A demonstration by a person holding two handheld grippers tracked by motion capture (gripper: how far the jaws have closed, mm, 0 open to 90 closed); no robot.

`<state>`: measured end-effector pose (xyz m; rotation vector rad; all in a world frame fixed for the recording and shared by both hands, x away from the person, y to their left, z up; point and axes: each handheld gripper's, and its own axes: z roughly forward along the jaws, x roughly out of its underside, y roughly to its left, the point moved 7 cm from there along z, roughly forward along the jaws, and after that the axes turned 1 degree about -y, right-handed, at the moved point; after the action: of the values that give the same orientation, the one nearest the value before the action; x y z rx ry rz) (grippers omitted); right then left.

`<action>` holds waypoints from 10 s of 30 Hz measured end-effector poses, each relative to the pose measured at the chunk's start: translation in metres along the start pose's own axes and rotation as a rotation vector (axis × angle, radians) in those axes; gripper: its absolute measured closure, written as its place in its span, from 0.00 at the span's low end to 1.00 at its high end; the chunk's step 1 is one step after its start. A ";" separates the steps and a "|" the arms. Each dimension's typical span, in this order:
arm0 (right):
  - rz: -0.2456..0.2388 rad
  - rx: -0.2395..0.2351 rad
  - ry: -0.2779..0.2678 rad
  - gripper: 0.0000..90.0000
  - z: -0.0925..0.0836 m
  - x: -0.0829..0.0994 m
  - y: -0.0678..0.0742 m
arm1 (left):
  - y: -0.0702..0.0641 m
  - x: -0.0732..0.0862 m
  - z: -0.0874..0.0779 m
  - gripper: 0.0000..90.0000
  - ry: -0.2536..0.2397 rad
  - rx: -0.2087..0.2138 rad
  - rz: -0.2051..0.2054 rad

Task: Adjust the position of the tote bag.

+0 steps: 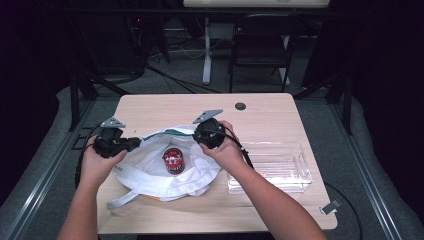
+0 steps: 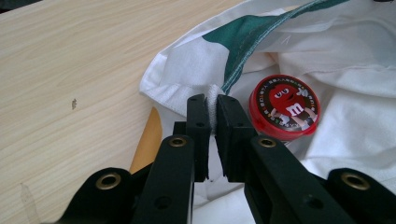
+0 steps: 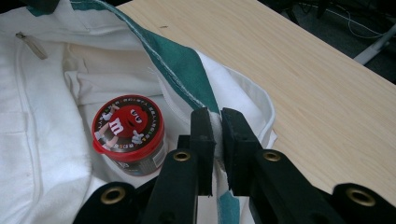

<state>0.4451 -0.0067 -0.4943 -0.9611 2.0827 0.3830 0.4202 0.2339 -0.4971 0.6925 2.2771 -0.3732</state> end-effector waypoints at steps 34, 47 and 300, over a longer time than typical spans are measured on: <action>0.033 0.042 0.053 0.93 0.026 0.007 -0.020 | 0.007 -0.008 0.025 0.93 0.029 -0.032 -0.005; 0.041 0.058 0.068 0.93 0.035 0.010 -0.024 | 0.013 -0.008 0.038 0.94 0.035 -0.058 -0.017; -0.019 -0.086 0.182 0.87 -0.005 0.069 0.042 | 0.028 0.043 0.042 0.89 0.103 -0.067 -0.147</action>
<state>0.3837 -0.0156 -0.5463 -1.1016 2.2345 0.3905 0.4338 0.2536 -0.5587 0.5226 2.4341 -0.3348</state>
